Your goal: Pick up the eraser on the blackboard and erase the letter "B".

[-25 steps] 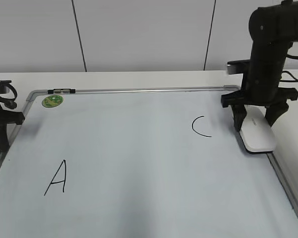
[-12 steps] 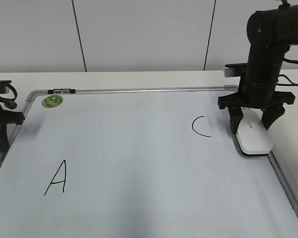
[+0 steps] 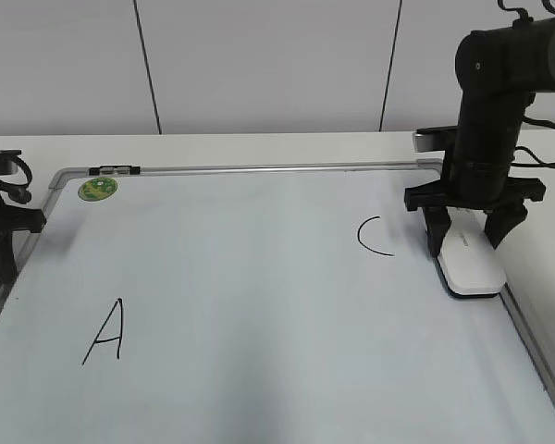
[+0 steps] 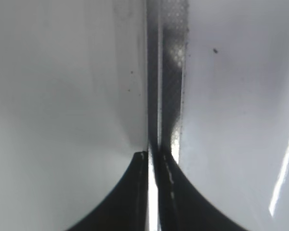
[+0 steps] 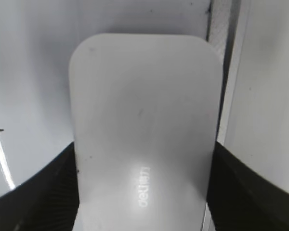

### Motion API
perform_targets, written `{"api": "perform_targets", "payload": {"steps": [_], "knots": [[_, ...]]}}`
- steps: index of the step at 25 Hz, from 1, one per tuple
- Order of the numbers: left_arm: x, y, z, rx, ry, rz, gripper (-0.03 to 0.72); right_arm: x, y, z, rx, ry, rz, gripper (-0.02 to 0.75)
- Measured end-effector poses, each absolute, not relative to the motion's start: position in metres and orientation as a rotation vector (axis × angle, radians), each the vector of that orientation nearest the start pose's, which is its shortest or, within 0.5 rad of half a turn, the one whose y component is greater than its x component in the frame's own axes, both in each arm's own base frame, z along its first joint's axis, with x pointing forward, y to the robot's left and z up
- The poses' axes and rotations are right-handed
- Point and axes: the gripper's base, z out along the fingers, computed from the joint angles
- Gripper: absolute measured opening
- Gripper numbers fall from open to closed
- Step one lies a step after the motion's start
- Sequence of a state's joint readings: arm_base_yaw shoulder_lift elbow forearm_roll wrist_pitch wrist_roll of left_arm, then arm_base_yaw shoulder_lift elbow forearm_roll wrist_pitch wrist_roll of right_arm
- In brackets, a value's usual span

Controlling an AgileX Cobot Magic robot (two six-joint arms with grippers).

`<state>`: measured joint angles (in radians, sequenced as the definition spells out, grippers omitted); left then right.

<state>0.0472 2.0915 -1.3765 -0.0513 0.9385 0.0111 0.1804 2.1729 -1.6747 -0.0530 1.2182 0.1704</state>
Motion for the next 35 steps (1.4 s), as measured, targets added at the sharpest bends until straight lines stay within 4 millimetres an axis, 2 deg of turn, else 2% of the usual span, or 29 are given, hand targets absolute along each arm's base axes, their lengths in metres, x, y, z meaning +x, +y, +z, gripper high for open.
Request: {"api": "perform_targets", "payload": {"steps": [8, 15, 21, 25, 28, 35], "knots": [[0.390, 0.015, 0.128, -0.104, 3.133, -0.065, 0.020, 0.419, 0.072, 0.159, -0.052, 3.199, -0.096, 0.523], [0.390, 0.015, 0.128, -0.104, 3.133, -0.065, 0.020, 0.420, 0.072, 0.154, -0.055, 3.209, -0.100, 0.587], [0.390, 0.014, 0.129, -0.107, 3.137, -0.070, 0.022, 0.420, 0.072, 0.154, -0.055, 3.208, -0.099, 0.592], [0.389, 0.014, 0.133, -0.106, 3.128, -0.069, 0.051, 0.419, 0.071, 0.164, -0.059, 3.183, -0.105, 0.592], [0.387, 0.014, 0.153, -0.100, 3.088, -0.063, 0.143, 0.418, 0.071, 0.176, -0.057, 3.156, -0.103, 0.592], [0.379, 0.015, 0.195, -0.098, 3.006, -0.043, 0.536, 0.413, 0.069, 0.207, -0.055, 3.081, -0.099, 0.592]]}}
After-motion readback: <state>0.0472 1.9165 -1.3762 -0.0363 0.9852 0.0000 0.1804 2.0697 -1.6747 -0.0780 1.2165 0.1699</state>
